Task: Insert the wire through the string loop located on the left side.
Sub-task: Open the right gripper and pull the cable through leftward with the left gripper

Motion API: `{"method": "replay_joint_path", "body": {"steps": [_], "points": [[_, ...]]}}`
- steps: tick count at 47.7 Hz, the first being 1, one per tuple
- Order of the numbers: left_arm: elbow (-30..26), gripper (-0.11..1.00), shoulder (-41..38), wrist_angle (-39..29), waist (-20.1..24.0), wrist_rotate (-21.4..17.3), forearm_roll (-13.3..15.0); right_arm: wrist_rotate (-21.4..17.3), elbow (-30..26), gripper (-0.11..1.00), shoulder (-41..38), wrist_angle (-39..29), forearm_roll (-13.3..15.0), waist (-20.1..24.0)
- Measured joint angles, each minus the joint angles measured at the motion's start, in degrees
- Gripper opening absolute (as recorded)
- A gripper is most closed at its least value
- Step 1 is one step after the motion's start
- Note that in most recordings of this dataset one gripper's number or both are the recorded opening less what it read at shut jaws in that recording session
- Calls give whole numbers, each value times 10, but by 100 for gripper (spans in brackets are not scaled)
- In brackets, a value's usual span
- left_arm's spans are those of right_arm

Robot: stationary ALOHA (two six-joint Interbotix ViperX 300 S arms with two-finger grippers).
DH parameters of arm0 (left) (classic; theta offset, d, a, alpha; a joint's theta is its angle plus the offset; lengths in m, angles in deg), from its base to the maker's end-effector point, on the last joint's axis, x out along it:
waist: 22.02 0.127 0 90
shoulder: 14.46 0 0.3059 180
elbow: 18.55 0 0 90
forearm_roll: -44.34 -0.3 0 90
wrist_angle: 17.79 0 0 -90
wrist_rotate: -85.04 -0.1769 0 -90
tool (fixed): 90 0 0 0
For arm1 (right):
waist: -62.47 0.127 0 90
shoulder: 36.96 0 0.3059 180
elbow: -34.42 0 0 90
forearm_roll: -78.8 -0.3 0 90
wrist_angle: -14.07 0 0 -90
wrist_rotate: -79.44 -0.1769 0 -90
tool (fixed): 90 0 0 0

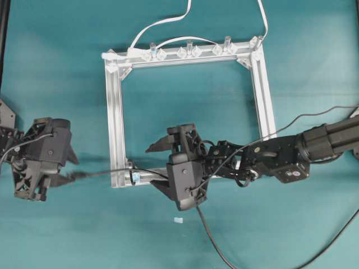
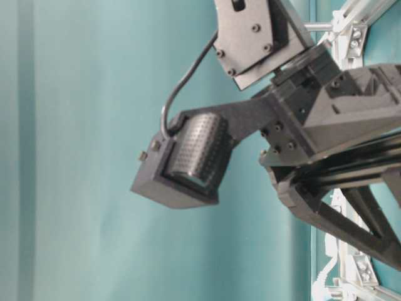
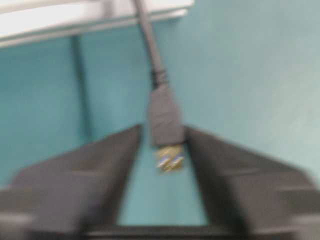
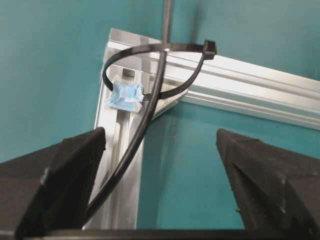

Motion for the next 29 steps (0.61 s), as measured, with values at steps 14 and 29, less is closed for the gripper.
{"method": "replay_joint_path", "body": {"steps": [14,29], "points": [[0,85,0,-10,0,0,0,1,0,92,0,0,-1,0],[0,85,6,-7,0,-1,-8,0,0,92,0,1,-1,0]]}}
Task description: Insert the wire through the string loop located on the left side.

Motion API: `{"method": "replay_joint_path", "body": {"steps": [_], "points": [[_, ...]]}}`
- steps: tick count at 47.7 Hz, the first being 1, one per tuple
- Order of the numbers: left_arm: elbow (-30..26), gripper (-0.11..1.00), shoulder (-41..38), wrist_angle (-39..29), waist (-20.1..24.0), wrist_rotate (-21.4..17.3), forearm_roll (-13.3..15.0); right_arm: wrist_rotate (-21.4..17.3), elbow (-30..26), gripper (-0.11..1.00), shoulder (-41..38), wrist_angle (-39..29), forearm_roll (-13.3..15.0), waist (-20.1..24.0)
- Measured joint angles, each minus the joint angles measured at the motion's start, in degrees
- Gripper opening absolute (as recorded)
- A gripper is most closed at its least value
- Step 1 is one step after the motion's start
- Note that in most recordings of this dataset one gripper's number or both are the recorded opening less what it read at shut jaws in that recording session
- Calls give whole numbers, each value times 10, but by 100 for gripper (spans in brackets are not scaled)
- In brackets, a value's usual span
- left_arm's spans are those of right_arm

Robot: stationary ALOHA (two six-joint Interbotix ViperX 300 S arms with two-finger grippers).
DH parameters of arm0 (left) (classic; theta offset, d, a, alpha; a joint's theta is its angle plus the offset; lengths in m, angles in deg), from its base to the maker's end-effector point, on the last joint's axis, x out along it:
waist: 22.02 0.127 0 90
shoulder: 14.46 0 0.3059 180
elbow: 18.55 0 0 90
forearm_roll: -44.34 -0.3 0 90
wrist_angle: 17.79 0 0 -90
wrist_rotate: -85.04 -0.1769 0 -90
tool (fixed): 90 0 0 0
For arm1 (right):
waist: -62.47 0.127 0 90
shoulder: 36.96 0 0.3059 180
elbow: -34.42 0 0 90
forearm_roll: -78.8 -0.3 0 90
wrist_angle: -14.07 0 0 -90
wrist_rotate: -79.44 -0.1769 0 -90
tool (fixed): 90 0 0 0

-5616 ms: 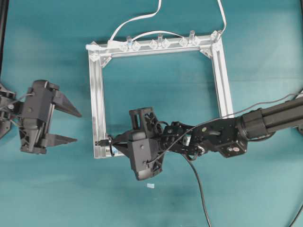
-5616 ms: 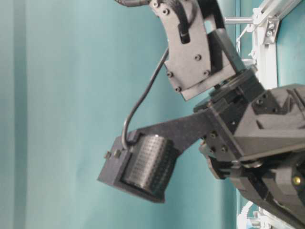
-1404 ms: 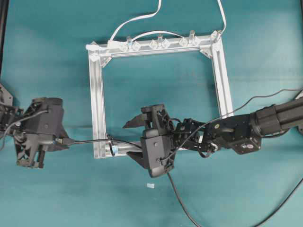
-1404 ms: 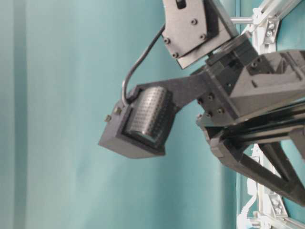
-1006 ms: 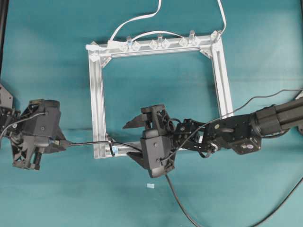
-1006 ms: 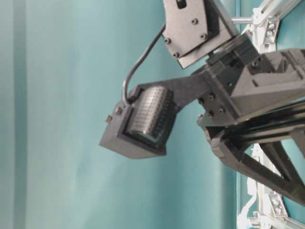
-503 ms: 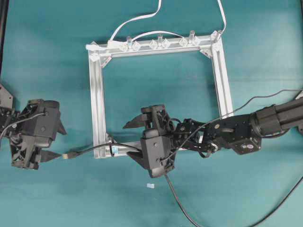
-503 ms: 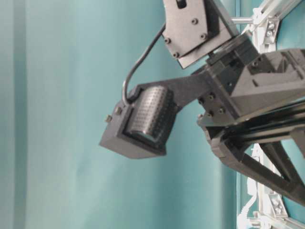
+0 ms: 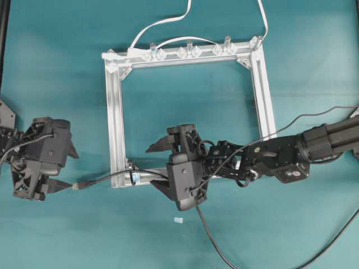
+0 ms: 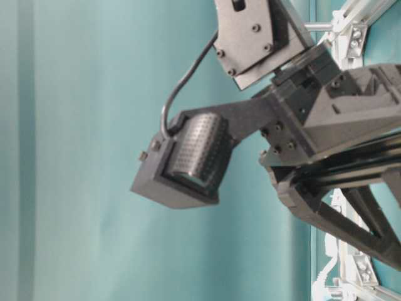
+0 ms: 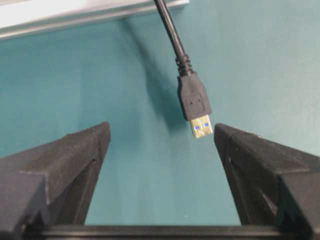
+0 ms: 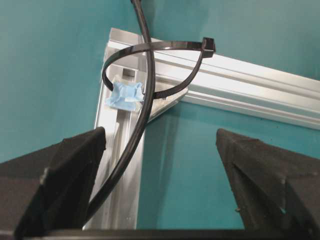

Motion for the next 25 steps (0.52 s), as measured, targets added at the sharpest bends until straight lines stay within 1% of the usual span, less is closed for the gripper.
{"method": "replay_joint_path", "body": {"steps": [9,25], "points": [[0,85,31,0,4,-18,-2,0,0,92,15,16,0,0],[15,85,122,1,49,-25,-2,0,10,92,49,45,0,-12]]}}
